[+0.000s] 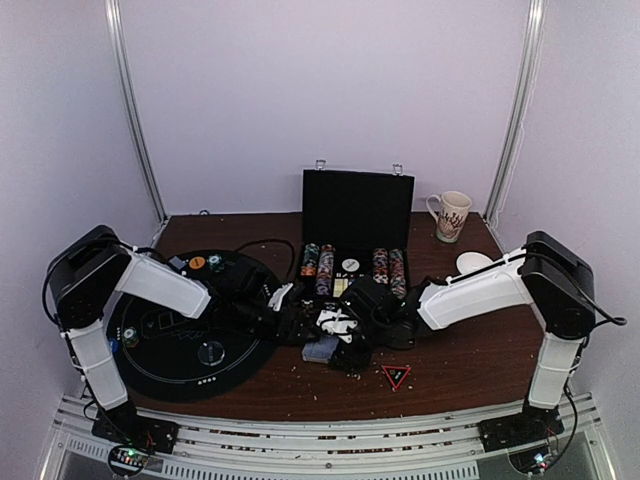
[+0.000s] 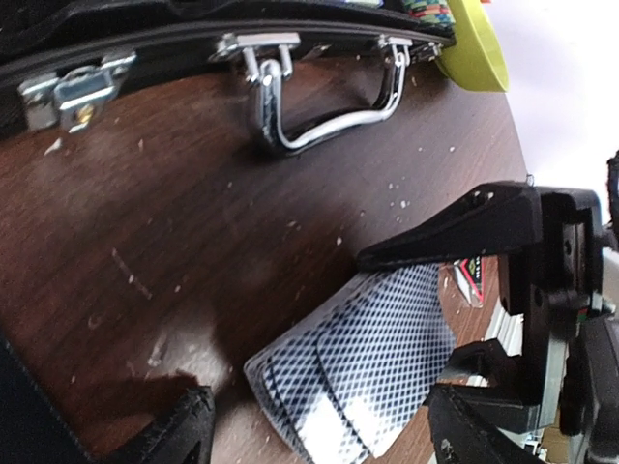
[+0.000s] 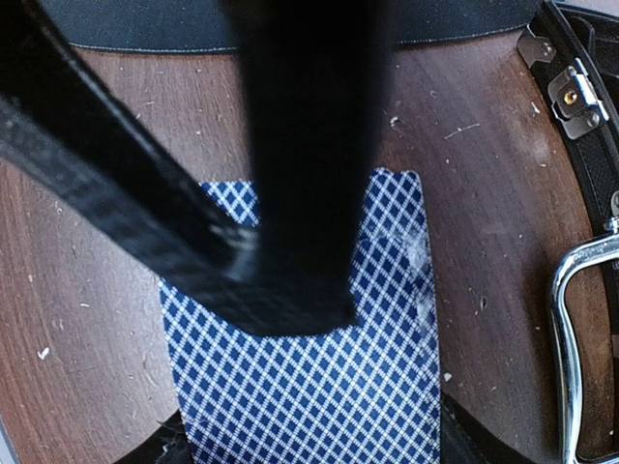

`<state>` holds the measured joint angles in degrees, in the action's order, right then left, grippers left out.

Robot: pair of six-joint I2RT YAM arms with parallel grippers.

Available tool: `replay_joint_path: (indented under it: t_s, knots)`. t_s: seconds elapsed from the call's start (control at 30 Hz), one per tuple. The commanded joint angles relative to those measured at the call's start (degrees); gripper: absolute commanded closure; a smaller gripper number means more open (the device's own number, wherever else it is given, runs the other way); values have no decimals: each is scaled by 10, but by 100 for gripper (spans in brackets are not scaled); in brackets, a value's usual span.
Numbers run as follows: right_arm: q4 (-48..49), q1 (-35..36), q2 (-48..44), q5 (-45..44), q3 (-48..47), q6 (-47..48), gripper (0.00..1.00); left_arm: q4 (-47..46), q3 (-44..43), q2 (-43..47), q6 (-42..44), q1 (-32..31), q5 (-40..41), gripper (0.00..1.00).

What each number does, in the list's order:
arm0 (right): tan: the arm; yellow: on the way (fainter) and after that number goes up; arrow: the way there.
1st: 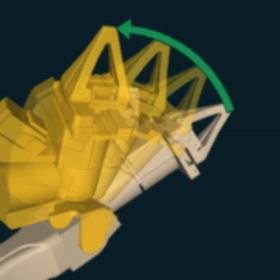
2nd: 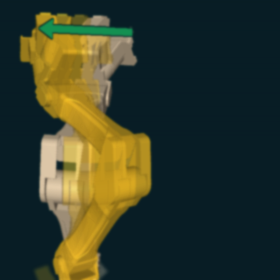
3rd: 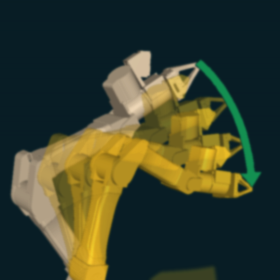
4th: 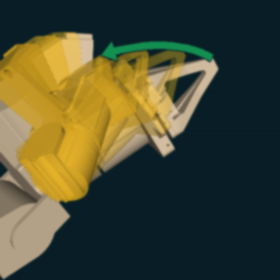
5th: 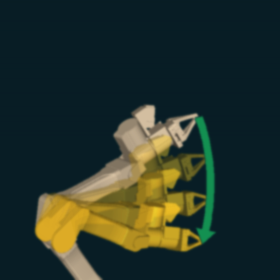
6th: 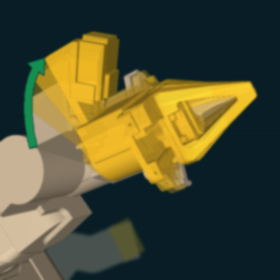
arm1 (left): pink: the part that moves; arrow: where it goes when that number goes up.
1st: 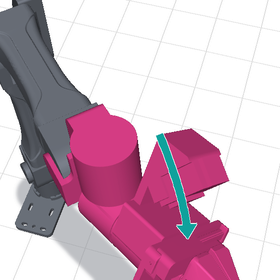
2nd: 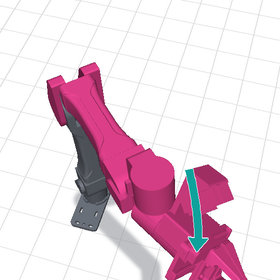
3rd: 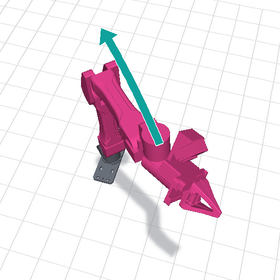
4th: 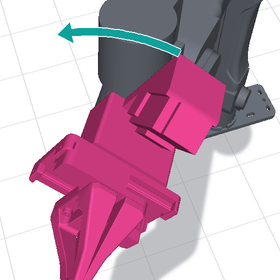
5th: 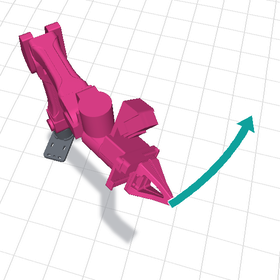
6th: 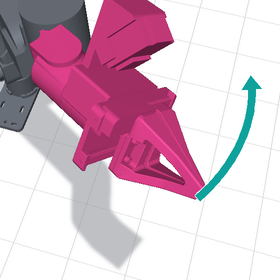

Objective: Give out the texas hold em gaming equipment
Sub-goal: Place the face-down deck piles at the center of the board.

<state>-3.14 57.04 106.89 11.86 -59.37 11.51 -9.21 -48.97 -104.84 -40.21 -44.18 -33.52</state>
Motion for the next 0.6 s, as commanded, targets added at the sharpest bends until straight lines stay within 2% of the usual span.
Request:
replay_joint_path:
  t_s: [0.0, 0.13, 0.27, 0.4, 0.47, 0.57]
  knots:
    - [32, 7, -5, 4, 15, -1, 31, 2, -8, -56, 0, -16, -24, 19]
    - [47, 7, 1, -3, 17, 0, 33, 18, -31, -95, 9, -17, -30, 21]
    - [58, 6, -3, -41, 22, -4, 33, 124, -66, -90, 79, -31, 47, 23]
    - [80, 6, -5, -54, 32, -7, 33, 164, -77, -96, 105, -47, 95, 22]
    - [88, 7, -7, -54, 38, -9, 33, 156, -65, -97, 95, -49, 101, 23]
    - [94, 6, -10, -49, 45, -12, 33, 120, -54, -104, 80, -48, 66, 31]
